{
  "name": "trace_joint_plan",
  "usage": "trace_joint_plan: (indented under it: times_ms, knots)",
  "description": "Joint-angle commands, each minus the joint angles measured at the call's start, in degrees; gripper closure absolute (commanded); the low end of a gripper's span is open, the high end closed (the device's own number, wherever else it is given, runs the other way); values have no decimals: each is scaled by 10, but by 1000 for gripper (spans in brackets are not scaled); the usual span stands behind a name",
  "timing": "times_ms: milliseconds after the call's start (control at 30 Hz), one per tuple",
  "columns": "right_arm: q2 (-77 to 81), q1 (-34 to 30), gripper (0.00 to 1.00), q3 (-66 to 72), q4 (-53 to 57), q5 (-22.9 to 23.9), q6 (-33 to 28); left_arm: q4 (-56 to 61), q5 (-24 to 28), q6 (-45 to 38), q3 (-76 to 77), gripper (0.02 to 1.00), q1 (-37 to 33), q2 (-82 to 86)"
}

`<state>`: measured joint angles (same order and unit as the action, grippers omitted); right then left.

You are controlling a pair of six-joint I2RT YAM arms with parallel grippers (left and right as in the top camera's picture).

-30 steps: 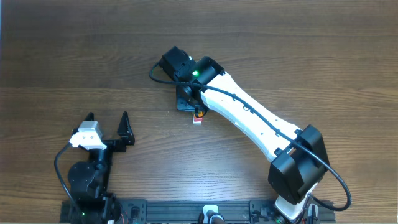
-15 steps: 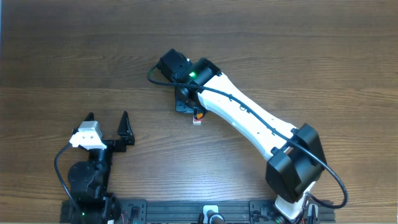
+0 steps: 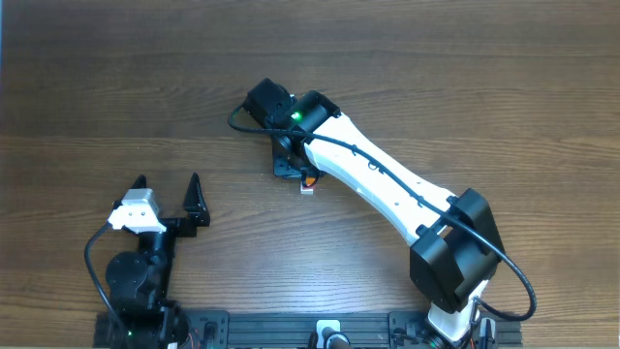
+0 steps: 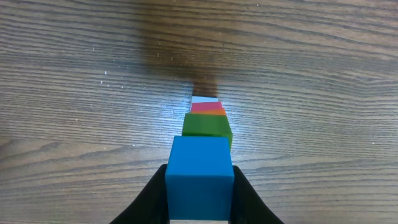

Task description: Stack Cubes

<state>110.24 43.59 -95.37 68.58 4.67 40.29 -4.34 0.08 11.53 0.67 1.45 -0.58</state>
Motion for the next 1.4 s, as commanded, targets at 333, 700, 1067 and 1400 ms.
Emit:
trace_joint_plan:
  times_ms: [333, 700, 1067, 1400]
  knots:
    - [16, 3, 989, -9, 0, 1, 2, 0, 6, -8, -3, 18, -3, 4]
    - [17, 3, 627, -9, 0, 1, 1, 0, 6, -8, -3, 20, -3, 4]
    - [17, 3, 154, -9, 0, 1, 1, 0, 6, -8, -3, 20, -3, 4]
    - [12, -5, 9, -25, -71, 1, -92, 0, 6, -8, -3, 18, -3, 4]
